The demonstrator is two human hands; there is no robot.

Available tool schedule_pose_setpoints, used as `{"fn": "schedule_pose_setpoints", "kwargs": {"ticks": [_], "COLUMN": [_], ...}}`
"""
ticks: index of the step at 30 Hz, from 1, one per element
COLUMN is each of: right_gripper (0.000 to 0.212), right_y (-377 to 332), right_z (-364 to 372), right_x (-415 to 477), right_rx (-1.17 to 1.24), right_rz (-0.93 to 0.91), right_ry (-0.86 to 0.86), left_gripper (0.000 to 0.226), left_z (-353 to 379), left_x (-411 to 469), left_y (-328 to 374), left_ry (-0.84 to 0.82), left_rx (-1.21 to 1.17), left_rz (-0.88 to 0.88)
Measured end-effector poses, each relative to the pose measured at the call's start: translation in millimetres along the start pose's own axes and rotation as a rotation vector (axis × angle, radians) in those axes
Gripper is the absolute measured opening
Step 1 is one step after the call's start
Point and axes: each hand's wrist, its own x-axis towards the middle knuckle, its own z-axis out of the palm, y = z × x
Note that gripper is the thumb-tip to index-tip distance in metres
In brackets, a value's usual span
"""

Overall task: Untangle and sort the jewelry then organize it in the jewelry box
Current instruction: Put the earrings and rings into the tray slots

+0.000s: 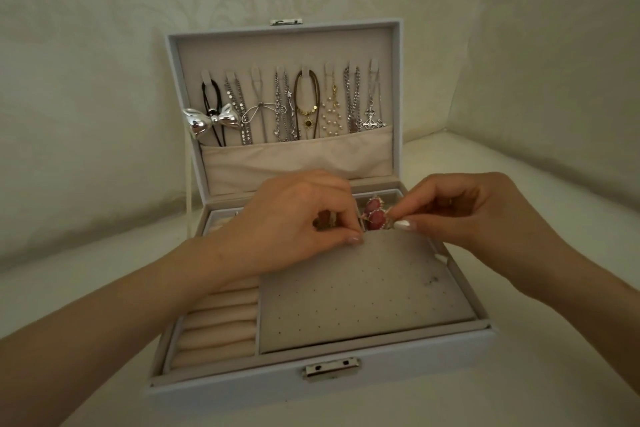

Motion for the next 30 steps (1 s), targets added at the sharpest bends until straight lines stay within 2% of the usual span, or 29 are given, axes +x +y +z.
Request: {"fn": "schedule_pose_setpoints", "kwargs": {"ticks": [3,5,14,19,21,24,30], "right_gripper": [0.013,0.016,0.021,0.024,0.026,0.028,0.030], "right_y": [-0.4,-0.6,0.2,-3.0,-3.0,-0.9,2.6], "right_z": [-1.5,-2.3,4.8,10.3,14.3,19.6,22.5], "right_x": [-0.2,-0.5,3.0,5.7,8.1,12.1,17.4], "right_rx": [0.063,0.093,0.008,-0.103,-0.188,-0.266,-0.238], "right_rz": [0.008,0.008,-0.014,-0.049,-0.072,-0.097,-0.110], "right_ry": [0.004,0.000,-0.004,-0.053,-0.070,-0.077,-0.058], "left_gripper": [0.020,0.022,0.019,0.020,0.018,0.021,0.022], "left_z": [-12.3,-18.0,-15.9,-19.1,-17.9,-12.7,-5.3], "left_x": [-3.8,-8.6,-27.0,-29.3,-29.5,-29.8,-20.0], "left_y": [-2.3,-5.9,-13.0,-12.3,-15.1,-15.7,-10.7], "left_ry": [0.017,0.030,-0.016,0.082,0.094,0.027,-0.002], "left_rx": [-0.300,-0.388,-0.334,-0.479,-0.424,-0.300,-0.136], "left_rz": [-0.190,-0.245,-0.183,-0.305,-0.265,-0.136,-0.018]}}
